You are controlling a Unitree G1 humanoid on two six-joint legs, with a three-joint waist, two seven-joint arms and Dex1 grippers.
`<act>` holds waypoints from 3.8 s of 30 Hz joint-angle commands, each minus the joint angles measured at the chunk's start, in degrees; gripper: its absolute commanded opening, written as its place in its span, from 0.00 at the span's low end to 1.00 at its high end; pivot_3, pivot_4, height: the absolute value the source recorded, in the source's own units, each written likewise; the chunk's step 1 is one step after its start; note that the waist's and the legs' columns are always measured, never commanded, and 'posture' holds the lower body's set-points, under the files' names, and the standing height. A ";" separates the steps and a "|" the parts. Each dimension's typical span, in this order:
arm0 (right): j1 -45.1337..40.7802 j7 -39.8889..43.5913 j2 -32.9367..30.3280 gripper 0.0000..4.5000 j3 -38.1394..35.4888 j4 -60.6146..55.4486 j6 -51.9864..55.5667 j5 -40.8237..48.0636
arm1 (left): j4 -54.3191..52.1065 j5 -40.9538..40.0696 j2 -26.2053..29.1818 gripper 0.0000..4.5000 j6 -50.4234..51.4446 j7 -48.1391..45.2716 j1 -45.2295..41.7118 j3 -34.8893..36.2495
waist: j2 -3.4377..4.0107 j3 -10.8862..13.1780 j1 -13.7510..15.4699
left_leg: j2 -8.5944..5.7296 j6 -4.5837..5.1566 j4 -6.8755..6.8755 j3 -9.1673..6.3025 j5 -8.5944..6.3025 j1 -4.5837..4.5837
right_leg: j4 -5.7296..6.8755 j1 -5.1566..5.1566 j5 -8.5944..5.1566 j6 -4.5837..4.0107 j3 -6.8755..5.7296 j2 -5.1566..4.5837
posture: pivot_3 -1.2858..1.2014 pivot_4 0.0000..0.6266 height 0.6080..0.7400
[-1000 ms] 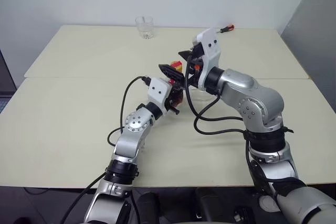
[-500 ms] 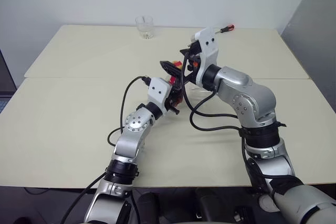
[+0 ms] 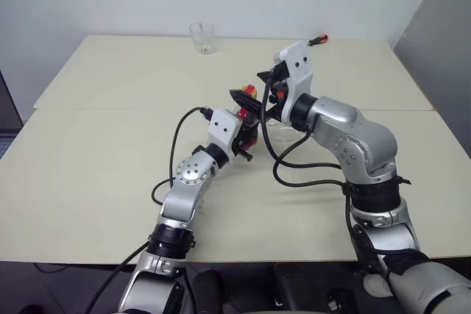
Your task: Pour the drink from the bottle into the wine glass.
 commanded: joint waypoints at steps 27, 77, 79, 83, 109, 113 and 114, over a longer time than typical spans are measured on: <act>1.94 2.86 -2.47 1.00 -2.51 -10.28 4.84 7.76 | -2.10 -0.37 -0.04 0.17 -2.50 -0.02 -0.72 0.41 | 0.00 0.00 0.01 | -0.01 0.00 0.00 -0.01 0.00 0.00 | 0.00 0.00 -0.01 0.02 -0.01 0.00 | 0.52 0.24 1.00; 0.41 -2.11 2.88 0.27 -12.31 -4.55 1.27 12.27 | -2.75 -0.26 0.02 0.17 -2.52 0.46 -0.19 0.51 | 0.00 0.00 -0.02 | 0.00 0.00 0.00 -0.01 0.00 0.00 | 0.00 0.00 -0.01 0.01 0.00 0.01 | 0.52 0.24 1.00; 1.26 -4.04 1.28 0.27 -13.68 -3.51 1.18 10.73 | -2.77 -0.26 0.07 0.17 -2.53 0.52 -0.16 0.60 | 0.00 0.00 -0.01 | 0.00 0.00 0.00 -0.01 0.00 0.00 | 0.00 0.00 0.00 0.01 0.01 0.01 | 0.52 0.24 1.00; 4.98 -10.92 -4.53 0.26 -18.99 1.73 -2.24 4.00 | -2.91 -0.61 0.12 0.17 -2.06 1.25 0.02 1.57 | -0.04 -0.02 0.70 | -0.03 0.00 0.01 -0.01 0.00 -0.02 | -0.04 0.04 -0.01 0.01 0.01 -0.11 | 0.52 0.24 1.00; 23.14 -21.32 -9.21 0.79 -25.16 14.93 -11.88 -8.42 | 21.05 -3.59 8.29 0.17 -11.00 12.66 -6.92 22.46 | -0.02 -0.01 0.07 | -0.04 0.00 -0.09 0.20 0.00 0.24 | -0.07 0.15 -0.18 0.31 0.20 -0.07 | 0.52 0.24 1.00; 22.54 -20.95 -10.59 1.00 -24.75 12.54 -10.42 -8.40 | 22.41 -3.58 8.23 0.17 -12.27 13.58 -6.14 22.86 | -0.02 -0.01 0.21 | -0.05 0.00 -0.07 0.21 0.00 0.24 | -0.05 0.16 -0.18 0.32 0.15 -0.14 | 0.52 0.24 1.00; 22.14 -20.71 -10.89 1.00 -24.60 11.65 -9.64 -8.12 | 22.81 -3.61 8.10 0.17 -12.53 13.84 -5.92 23.02 | -0.02 -0.01 0.22 | -0.05 0.00 -0.07 0.21 0.00 0.25 | -0.04 0.16 -0.18 0.33 0.15 -0.14 | 0.52 0.24 1.00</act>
